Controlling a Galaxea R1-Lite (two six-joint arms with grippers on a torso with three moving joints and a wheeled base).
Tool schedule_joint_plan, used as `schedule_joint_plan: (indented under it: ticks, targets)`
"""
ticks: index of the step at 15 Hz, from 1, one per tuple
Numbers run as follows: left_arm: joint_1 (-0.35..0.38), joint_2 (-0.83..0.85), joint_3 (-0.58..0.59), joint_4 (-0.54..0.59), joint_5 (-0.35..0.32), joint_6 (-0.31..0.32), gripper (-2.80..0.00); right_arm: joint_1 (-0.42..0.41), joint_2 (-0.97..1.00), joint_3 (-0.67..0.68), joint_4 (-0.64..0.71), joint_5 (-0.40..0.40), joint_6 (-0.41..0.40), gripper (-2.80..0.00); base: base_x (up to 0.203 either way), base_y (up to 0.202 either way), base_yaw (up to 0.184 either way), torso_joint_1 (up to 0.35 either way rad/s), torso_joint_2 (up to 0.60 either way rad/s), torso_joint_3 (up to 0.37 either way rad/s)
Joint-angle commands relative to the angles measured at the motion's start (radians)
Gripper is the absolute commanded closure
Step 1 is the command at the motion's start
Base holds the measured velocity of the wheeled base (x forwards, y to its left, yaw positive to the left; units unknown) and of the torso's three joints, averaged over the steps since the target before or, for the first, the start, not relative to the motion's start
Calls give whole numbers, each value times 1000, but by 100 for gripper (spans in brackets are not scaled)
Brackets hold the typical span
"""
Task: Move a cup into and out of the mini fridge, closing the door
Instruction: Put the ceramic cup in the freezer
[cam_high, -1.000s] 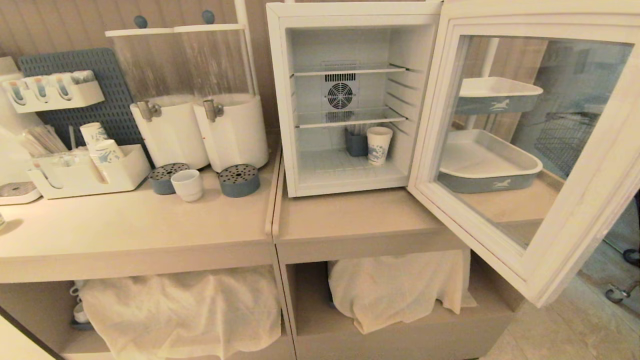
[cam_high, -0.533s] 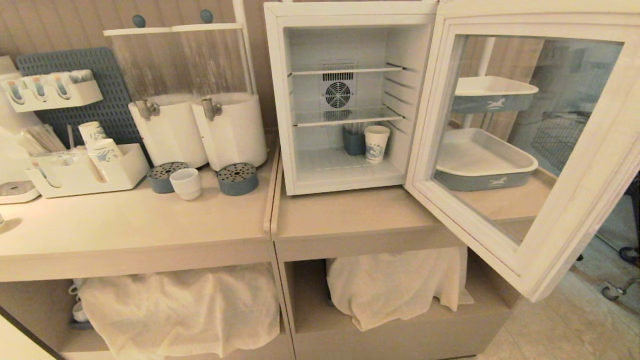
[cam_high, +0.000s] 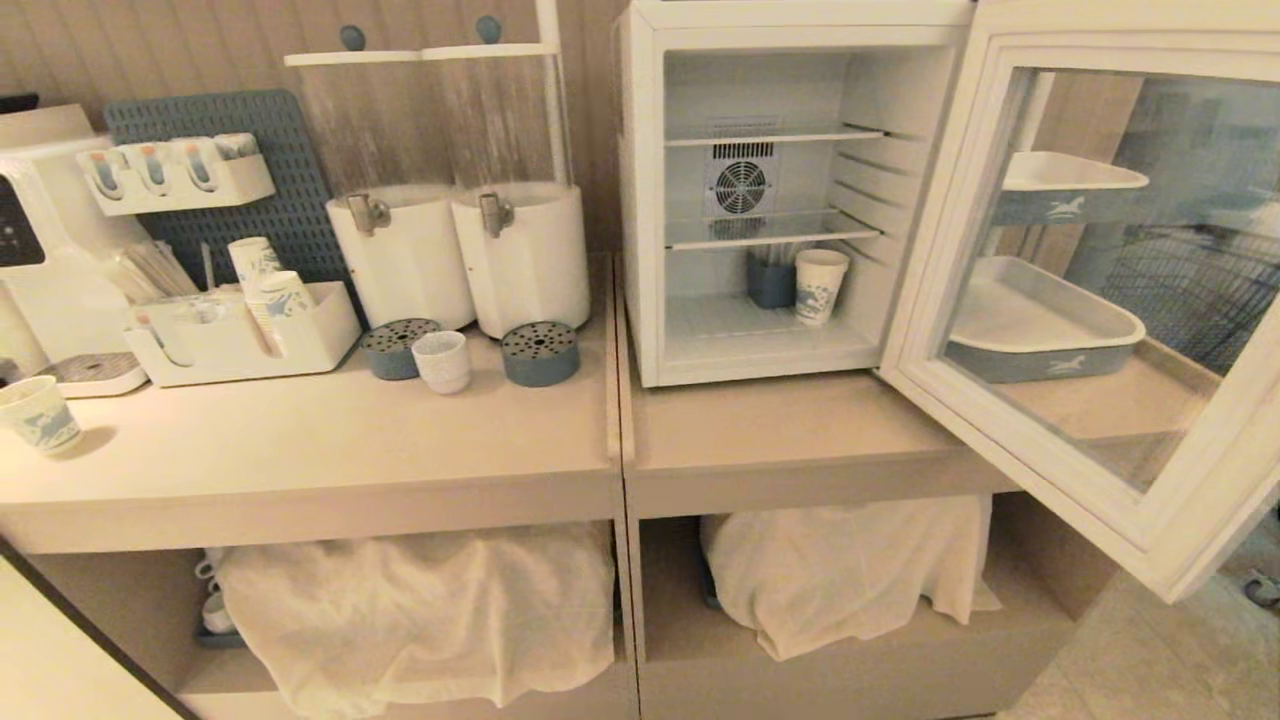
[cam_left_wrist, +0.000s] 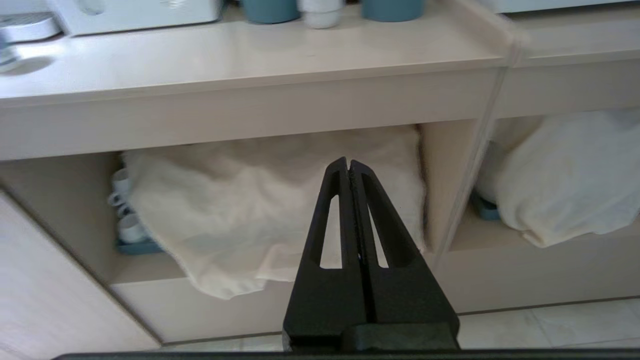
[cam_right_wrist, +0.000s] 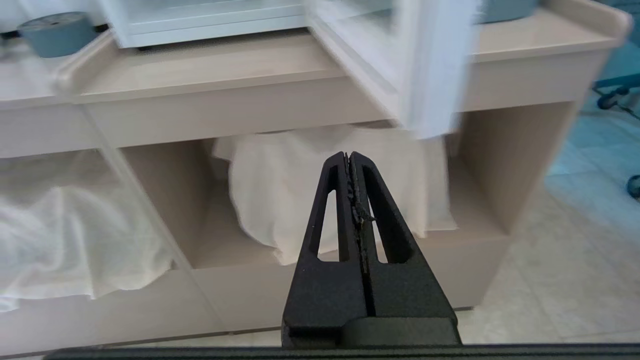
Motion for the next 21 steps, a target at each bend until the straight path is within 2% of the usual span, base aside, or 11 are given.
schedule_joint_plan:
  ticks: [1,21]
  targets:
    - [0,0,0,-2,0,-3,0,0,1,0,1,0,0,0,0,187,7,-3,7,2]
    - [0,0,0,-2,-2,2,0,0,1,0,1,0,0,0,-1,189,7,2,3,2]
